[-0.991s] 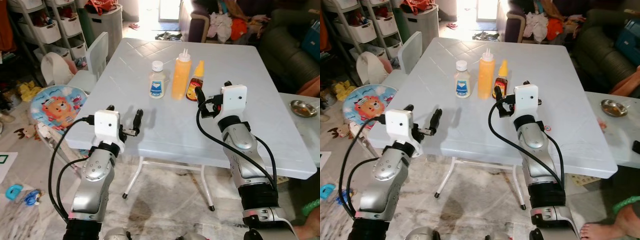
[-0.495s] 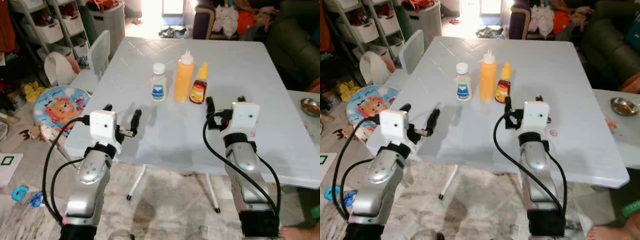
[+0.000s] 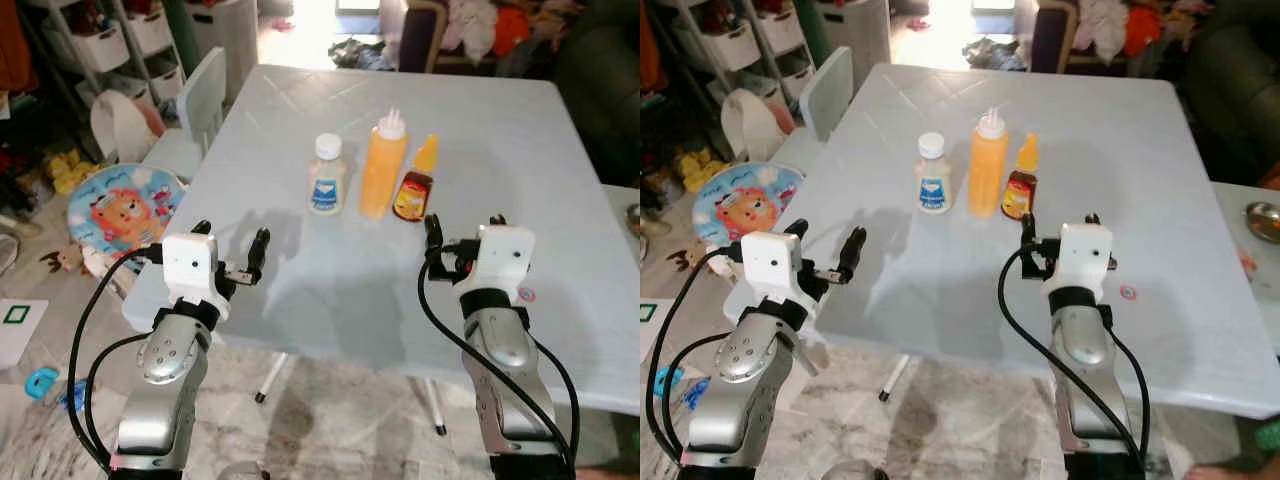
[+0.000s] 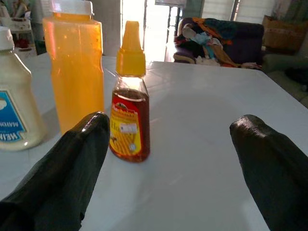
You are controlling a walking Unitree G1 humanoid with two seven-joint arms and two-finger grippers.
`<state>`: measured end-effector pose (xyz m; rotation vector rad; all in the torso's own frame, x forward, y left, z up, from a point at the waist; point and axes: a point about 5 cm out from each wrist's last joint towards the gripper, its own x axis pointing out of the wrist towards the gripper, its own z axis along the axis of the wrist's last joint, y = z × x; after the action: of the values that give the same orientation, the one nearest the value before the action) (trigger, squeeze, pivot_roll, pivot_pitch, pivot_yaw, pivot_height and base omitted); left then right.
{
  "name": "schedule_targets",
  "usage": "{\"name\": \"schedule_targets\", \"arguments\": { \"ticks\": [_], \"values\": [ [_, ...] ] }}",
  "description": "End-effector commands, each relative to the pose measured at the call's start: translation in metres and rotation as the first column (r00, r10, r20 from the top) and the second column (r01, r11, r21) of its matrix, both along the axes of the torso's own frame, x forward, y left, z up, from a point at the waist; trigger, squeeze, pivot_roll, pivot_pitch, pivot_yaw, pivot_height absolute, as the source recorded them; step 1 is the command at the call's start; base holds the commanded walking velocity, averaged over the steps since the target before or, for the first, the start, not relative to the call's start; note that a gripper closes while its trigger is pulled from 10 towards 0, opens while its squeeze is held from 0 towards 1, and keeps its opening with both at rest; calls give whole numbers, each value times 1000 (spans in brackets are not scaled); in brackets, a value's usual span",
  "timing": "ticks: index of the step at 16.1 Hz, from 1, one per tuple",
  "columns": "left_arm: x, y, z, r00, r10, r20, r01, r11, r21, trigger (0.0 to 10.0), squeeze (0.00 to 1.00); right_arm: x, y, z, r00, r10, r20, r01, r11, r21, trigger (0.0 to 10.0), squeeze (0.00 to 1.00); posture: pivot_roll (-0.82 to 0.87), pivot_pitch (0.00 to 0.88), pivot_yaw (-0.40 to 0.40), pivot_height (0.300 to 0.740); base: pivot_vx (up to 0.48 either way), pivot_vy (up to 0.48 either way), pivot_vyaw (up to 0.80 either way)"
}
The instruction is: Restocking fridge
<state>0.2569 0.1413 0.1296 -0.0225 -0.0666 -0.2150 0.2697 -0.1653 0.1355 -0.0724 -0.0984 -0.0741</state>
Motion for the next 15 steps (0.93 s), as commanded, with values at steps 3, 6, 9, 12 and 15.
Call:
{"name": "schedule_targets", "arguments": {
  "ticks": [3, 6, 9, 12, 15],
  "values": [
    [0, -2, 4, 1000, -2, 12, 2, 1000, -5, 10000, 0, -1, 0, 9, 1000, -6, 26, 6, 1000, -12, 10000, 0, -21, 0, 10, 740, 317, 0, 0],
    [0, -2, 4, 1000, -4, 8, 4, 1000, -3, 10000, 0, -2, 3, 6, 1000, 9, 15, -9, 1000, -18, 10000, 0, -20, 0, 8, 740, 310, 0, 0],
    [1, -2, 3, 1000, -4, 6, 4, 1000, -4, 10000, 0, -2, 4, 5, 1000, 14, 11, -14, 1000, -19, 10000, 0, -20, 0, 6, 740, 309, 0, 0],
    [1, -2, 2, 1000, -1, 1, 1, 1000, -7, 10000, 0, -1, 5, 4, 1000, 21, 6, -21, 1000, -23, 10000, 0, -19, 0, 4, 740, 270, 0, 0],
    [2, 1, -1, 999, 48, -15, -47, 999, 10, 10000, 0, 3, 19, 1, 991, 134, -18, -135, 991, -15, 10000, 0, -18, 0, 1, 740, 0, 0, 0]
  ]
}}
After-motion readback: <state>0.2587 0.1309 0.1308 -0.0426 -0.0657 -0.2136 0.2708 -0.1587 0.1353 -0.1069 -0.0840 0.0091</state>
